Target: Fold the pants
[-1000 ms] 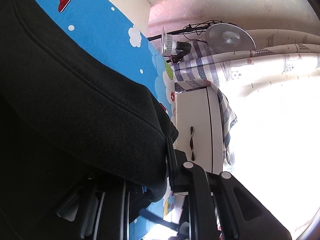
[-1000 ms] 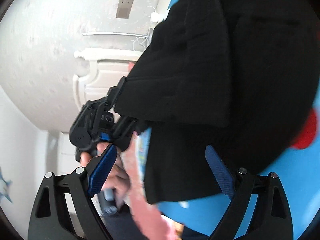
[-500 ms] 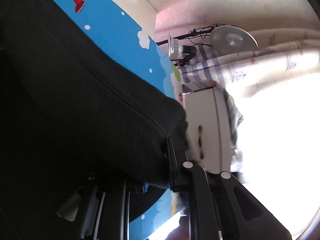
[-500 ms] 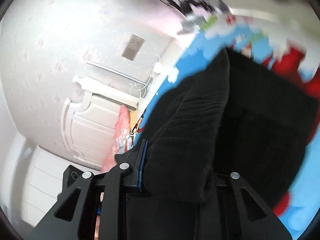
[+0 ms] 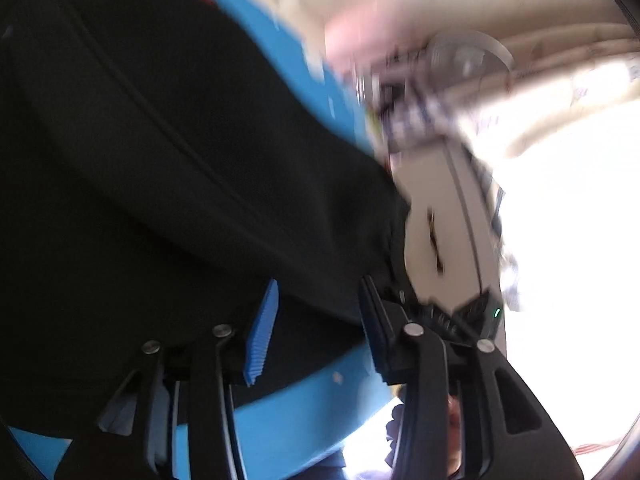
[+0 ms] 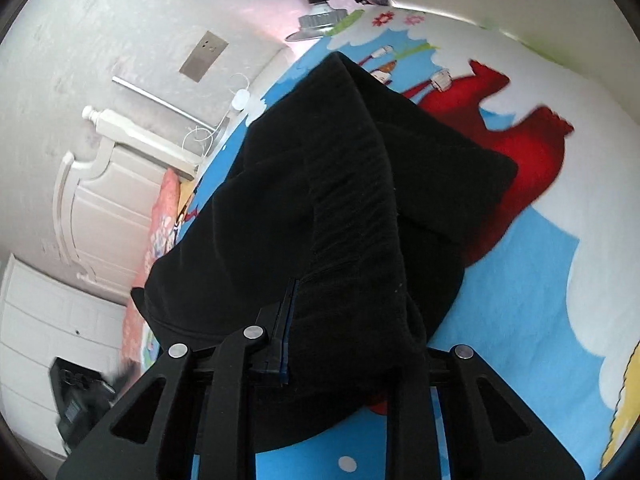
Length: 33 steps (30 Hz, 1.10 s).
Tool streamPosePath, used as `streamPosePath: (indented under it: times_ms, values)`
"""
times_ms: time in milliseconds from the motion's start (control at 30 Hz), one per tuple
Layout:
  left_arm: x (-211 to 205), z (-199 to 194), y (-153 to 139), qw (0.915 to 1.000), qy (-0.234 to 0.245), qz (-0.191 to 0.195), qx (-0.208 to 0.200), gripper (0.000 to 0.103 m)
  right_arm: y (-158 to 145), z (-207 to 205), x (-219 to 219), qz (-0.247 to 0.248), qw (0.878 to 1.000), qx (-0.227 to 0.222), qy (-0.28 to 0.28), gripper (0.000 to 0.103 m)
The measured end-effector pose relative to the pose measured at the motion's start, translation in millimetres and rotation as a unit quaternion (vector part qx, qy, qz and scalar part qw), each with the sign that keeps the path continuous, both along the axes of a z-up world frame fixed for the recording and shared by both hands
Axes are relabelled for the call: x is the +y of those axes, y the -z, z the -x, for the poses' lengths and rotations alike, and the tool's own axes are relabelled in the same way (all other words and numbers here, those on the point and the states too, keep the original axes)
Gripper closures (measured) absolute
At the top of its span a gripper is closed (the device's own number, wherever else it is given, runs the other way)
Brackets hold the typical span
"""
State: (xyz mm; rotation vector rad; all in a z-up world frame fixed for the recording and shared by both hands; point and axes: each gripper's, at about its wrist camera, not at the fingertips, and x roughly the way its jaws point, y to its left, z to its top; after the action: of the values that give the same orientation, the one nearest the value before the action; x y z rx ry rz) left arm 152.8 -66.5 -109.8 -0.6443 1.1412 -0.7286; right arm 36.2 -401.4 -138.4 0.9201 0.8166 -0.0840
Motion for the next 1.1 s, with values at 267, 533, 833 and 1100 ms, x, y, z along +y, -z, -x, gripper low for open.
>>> streamPosePath:
  times_ms: [267, 533, 833, 1100]
  values:
    - [239, -117, -21, 0.9502, -0.303, -0.071, 0.002, 0.049, -6, -18, -1, 0.044, 0.999, 0.013, -0.01, 0.082]
    - [308, -260, -23, 0.9222, -0.347, -0.16, 0.059, 0.048, -8, -24, 0, 0.05, 0.998, 0.022, -0.016, 0.082]
    - [334, -319, -1, 0.9226, -0.33, -0.177, 0.092, 0.096, -25, -39, -12, 0.052, 0.998, 0.027, -0.036, 0.082]
    - [392, -143, -108, 0.9112, -0.405, -0.077, -0.005, 0.096, -57, -34, -44, 0.058, 0.998, 0.002, -0.038, 0.082]
